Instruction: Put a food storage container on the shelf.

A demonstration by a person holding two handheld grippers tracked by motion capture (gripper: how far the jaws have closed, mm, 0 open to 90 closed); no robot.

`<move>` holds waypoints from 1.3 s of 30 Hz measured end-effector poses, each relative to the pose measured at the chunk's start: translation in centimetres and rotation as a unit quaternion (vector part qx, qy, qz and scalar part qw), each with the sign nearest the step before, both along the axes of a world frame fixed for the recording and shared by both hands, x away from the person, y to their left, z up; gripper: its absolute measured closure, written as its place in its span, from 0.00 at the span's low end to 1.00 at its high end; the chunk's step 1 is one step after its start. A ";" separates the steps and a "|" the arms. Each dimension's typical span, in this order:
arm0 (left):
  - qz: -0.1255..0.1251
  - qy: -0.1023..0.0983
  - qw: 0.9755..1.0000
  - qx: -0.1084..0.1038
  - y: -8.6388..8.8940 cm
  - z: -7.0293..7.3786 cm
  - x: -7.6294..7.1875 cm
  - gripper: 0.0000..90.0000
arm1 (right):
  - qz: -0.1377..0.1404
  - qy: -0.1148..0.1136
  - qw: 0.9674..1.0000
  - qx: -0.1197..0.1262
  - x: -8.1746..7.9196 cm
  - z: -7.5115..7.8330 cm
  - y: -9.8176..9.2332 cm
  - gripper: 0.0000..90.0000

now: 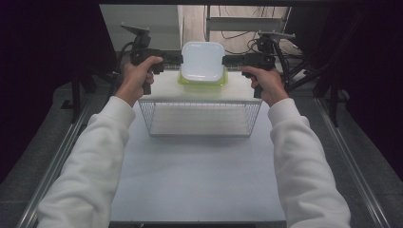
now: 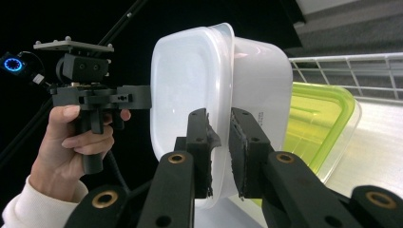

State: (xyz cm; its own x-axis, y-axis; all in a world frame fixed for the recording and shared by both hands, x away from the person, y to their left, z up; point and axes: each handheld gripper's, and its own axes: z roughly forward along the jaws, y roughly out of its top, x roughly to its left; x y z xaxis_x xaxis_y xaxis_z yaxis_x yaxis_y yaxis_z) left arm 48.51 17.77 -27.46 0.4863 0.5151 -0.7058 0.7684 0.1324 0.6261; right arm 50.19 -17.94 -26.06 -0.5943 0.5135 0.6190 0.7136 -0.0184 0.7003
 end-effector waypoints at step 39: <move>0.025 0.038 0.998 -0.051 0.2 -1.2 3.1 0.66 | -0.055 0.077 0.995 0.008 3.0 -0.7 1.2 0.55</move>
State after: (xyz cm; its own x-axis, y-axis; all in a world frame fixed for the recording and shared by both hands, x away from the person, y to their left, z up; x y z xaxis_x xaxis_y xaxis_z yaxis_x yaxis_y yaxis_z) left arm 51.59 18.00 -28.70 0.4051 0.4610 -0.7896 0.8034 0.2328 0.5481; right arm 53.15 -16.74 -26.76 -0.4323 0.5599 0.7069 0.8054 -0.1129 0.5820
